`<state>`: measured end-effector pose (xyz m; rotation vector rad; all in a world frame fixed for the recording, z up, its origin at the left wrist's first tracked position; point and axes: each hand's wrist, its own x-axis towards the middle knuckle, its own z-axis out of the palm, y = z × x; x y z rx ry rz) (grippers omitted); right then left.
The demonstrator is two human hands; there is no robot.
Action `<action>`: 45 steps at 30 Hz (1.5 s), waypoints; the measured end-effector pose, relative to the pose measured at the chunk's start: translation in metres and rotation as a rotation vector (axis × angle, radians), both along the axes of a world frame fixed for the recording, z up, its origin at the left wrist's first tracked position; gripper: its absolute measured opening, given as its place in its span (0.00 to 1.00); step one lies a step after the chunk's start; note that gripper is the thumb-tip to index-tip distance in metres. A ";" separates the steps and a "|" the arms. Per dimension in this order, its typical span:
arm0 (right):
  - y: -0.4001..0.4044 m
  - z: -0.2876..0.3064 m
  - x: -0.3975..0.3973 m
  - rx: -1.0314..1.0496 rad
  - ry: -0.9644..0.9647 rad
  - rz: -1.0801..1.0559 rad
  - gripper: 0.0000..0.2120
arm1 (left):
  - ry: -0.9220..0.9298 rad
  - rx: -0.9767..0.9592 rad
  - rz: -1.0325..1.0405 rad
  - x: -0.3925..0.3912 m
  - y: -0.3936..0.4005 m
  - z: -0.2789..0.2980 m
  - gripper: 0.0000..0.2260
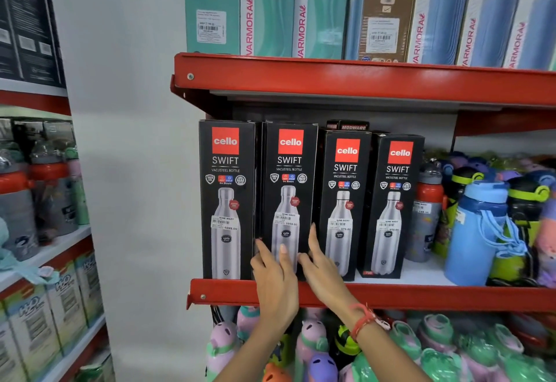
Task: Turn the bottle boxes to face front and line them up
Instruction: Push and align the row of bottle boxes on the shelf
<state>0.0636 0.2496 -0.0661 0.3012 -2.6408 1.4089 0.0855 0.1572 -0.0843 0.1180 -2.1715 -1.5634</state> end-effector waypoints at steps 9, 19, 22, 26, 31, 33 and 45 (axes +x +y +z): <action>0.008 0.004 0.032 0.055 0.007 0.034 0.31 | 0.038 -0.056 -0.055 0.019 -0.017 -0.002 0.33; 0.051 -0.008 0.014 -0.079 0.368 -0.393 0.20 | 0.340 -0.181 0.004 0.028 0.021 -0.004 0.16; 0.075 -0.014 0.002 -0.079 0.234 -0.350 0.26 | 0.305 -0.274 -0.244 0.026 0.052 0.002 0.21; 0.085 -0.009 0.001 -0.080 0.097 -0.085 0.33 | 0.004 -0.188 -0.362 0.008 0.074 0.006 0.34; 0.091 -0.009 0.002 0.044 0.119 -0.032 0.32 | -0.112 -0.220 -0.281 -0.001 0.069 0.005 0.38; 0.096 -0.013 0.006 0.058 0.158 -0.008 0.34 | -0.064 -0.243 -0.238 0.006 0.066 0.004 0.35; 0.120 -0.021 0.014 0.094 0.198 0.077 0.32 | 0.009 -0.274 -0.171 0.024 0.060 0.010 0.28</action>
